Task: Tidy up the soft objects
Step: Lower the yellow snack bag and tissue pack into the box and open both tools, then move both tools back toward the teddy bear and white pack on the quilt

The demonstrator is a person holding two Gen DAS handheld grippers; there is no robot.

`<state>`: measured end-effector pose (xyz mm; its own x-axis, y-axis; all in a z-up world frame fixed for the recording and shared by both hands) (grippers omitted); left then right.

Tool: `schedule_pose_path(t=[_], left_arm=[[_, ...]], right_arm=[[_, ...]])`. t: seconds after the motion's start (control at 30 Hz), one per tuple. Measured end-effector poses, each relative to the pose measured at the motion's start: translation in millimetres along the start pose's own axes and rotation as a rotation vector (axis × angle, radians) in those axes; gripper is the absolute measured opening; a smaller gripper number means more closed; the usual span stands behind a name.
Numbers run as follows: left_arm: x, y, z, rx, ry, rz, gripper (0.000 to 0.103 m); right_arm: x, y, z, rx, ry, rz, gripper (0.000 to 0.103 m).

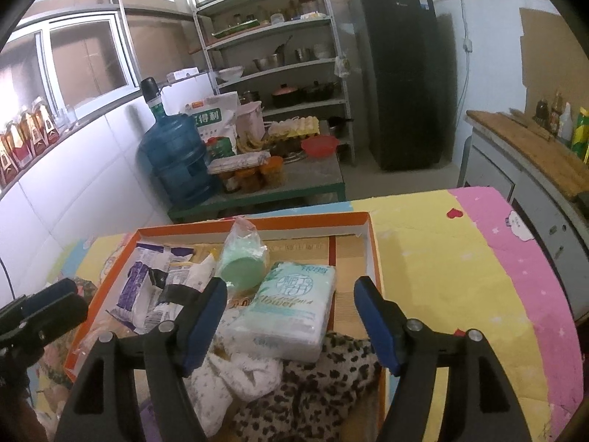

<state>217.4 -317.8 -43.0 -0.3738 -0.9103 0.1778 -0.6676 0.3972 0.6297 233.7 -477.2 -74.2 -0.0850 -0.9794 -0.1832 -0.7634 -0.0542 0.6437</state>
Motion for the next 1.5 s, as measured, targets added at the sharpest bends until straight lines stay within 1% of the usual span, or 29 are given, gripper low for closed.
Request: schedule_pose_path(t=[0.2,0.57,0.77,1.23,1.5], left_arm=[[-9,13,4,0.015,0.007,-0.004,0.047],[-25,44,13,0.042,0.018,-0.018,0.047],[-35,63,18,0.06,0.025,-0.02,0.047],[-71,118,35,0.117,0.036,-0.04,0.047],[-100,143,52,0.124,0.045,-0.056,0.047]], right_arm=[[-11,20,3,0.027,0.018,0.005,0.071],[-50,59,10,0.068,0.06,-0.02,0.071],[-72,75,17,0.073,0.072,-0.027,0.071],[-131,109,39,0.095,0.104,-0.062,0.071],[-161,122,53,0.106,0.113,-0.071,0.071]])
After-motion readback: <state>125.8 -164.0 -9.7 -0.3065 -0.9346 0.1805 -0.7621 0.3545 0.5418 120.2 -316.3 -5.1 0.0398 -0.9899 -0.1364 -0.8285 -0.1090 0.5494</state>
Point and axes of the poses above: each gripper's, at about its wrist camera, not at the fingertips, and y roughly against the way its jaws point, x to its right, z to its underside, the point moved 6 cm from there along -y, roughly the way its jaws point, and after that the axes turned 1 degree about z, right-handed, at the moved point
